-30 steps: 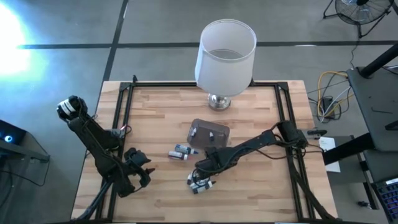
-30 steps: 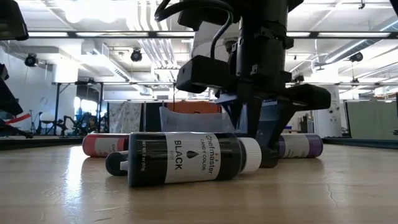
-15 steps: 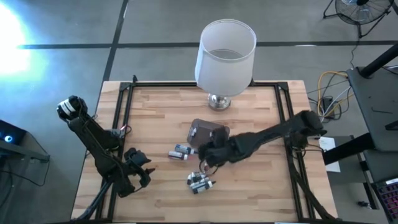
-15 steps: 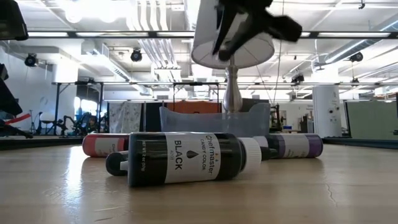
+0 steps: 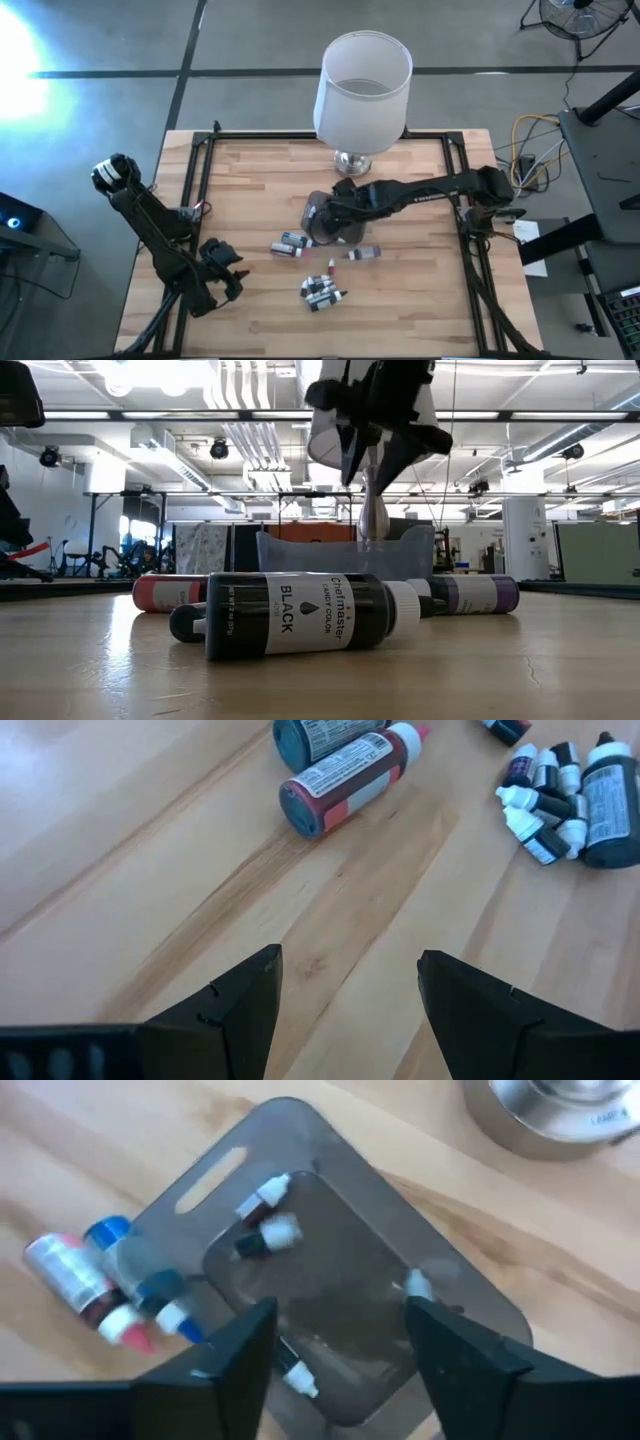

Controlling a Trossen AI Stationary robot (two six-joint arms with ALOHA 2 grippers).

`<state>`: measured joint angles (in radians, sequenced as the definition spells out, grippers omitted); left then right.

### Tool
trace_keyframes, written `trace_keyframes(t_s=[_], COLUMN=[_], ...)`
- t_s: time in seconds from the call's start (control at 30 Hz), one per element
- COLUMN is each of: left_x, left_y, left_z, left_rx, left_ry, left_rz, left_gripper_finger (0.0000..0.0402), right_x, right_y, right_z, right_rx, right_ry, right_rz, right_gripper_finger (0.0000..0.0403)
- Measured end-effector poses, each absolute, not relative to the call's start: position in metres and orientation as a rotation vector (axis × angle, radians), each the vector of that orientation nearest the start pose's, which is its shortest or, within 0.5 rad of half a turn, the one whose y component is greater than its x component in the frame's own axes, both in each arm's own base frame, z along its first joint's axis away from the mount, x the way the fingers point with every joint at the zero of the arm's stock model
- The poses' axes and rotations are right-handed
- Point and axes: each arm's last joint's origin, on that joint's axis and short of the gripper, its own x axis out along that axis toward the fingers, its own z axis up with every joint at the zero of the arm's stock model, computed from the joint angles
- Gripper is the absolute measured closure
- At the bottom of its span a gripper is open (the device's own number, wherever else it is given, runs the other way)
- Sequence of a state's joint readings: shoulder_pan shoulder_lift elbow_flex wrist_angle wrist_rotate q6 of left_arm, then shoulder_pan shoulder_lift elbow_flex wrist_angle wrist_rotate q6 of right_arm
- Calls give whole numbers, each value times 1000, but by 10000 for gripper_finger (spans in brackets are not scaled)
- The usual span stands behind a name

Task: Pick & Place food coloring
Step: Put the small brown food coloring into the black bin

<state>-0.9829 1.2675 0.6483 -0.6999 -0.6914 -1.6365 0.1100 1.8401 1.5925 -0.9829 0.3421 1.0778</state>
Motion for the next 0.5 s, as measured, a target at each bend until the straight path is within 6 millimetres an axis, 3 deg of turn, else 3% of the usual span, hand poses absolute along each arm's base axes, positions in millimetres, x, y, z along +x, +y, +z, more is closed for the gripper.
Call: trace_keyframes(t_s=[0.07,0.2,0.33,0.43,0.5], left_x=[126,129,137,148,156], left_y=[-155,-159,-168,-172,-163], left_z=[175,175,171,171,167], left_rx=[-558,-611,-676,-699,-766], left_ry=[757,741,730,674,687], left_rz=[460,434,276,173,229], left_gripper_finger=[189,189,189,189,190], right_x=[369,362,356,338,320], right_y=[48,82,120,143,150], right_z=[272,267,255,251,245], right_rx=[668,860,790,767,781], right_ry=[952,1046,1104,1200,1314], right_rz=[-755,-721,-666,-689,-802], right_gripper_finger=[158,148,155,161,163])
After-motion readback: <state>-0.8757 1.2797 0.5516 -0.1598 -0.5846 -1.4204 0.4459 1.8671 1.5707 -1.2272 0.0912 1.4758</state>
